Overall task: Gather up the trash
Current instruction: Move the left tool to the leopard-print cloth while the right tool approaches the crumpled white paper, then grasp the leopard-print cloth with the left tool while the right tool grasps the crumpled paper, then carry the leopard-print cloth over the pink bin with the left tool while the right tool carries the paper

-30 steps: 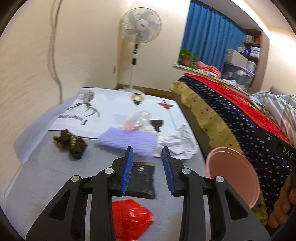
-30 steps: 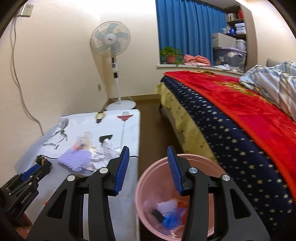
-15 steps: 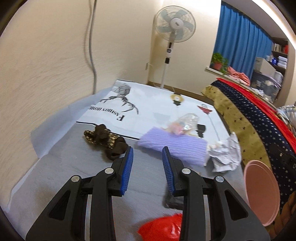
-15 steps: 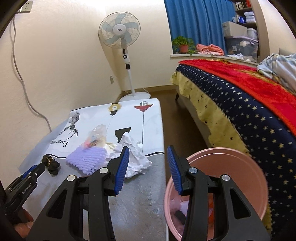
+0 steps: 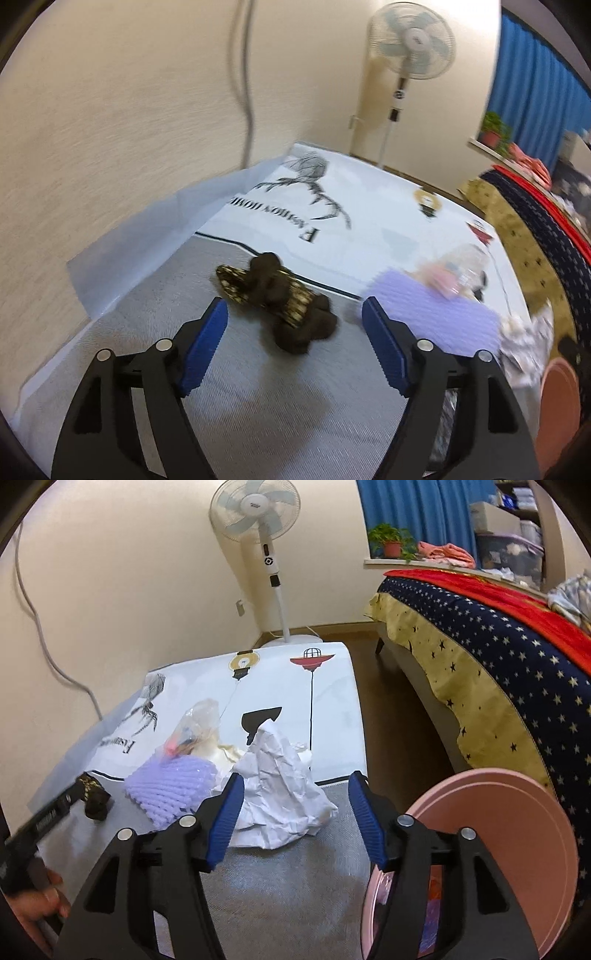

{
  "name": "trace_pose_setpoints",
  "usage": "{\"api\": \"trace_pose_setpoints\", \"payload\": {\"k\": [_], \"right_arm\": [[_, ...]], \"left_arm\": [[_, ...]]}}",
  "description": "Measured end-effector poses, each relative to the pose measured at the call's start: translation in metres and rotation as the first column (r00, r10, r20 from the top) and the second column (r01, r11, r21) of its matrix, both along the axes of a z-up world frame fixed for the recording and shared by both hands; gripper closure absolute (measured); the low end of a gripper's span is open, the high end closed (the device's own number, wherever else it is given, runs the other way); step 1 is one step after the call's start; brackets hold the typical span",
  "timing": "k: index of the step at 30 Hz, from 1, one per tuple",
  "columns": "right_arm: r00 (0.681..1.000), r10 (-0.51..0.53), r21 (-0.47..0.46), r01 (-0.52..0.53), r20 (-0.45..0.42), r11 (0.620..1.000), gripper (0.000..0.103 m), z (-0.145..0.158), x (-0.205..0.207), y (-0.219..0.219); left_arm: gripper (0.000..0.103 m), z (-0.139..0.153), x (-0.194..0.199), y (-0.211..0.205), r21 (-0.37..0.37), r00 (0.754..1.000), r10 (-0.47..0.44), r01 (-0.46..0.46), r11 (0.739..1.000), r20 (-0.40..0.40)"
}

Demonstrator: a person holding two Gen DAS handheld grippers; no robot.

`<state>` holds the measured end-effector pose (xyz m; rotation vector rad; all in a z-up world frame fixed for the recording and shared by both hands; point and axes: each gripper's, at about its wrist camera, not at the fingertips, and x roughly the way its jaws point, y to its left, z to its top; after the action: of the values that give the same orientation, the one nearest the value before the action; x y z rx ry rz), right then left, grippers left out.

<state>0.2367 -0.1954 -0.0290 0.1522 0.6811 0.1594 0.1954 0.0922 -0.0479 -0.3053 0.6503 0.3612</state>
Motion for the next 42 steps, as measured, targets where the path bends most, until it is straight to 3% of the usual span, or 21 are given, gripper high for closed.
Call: {"api": "trace_pose_setpoints", "payload": {"k": [9, 13, 18, 20, 23, 42], "right_arm": [[0.998, 0.005, 0.02, -0.003, -0.057, 1.0, 0.043, -0.017, 0.014, -0.007], [0.997, 0.024, 0.021, -0.023, -0.073, 1.0, 0.049, -0.023, 0.019, -0.004], [0.994, 0.064, 0.032, -0.062, -0.085, 0.998, 0.079, -0.024, 0.02, 0.002], [0.993, 0.083, 0.032, -0.08, -0.082, 0.996, 0.085, -0.022, 0.019, 0.005], [0.994, 0.094, 0.013, -0.094, -0.052, 0.996, 0.09, -0.014, 0.011, 0.008], [0.998, 0.019, 0.066, -0.024, 0.067, 0.998, 0.091, 0.045, -0.05, -0.03]], "left_arm": [[0.027, -0.025, 0.032, 0.017, -0.058, 0.995, 0.042, -0.047, 0.997, -0.09], [0.029, -0.029, 0.037, 0.024, -0.091, 0.993, 0.05, -0.06, 0.994, -0.109], [0.062, -0.031, 0.039, 0.023, -0.107, 0.994, 0.025, -0.037, 0.994, -0.111], [0.072, -0.03, 0.039, 0.023, -0.112, 0.994, 0.018, -0.03, 0.993, -0.107], [0.077, -0.024, 0.035, 0.022, -0.117, 0.996, 0.008, -0.019, 0.993, -0.093], [0.078, 0.033, -0.012, -0.019, -0.062, 0.992, -0.127, 0.127, 0.99, 0.01]]}}
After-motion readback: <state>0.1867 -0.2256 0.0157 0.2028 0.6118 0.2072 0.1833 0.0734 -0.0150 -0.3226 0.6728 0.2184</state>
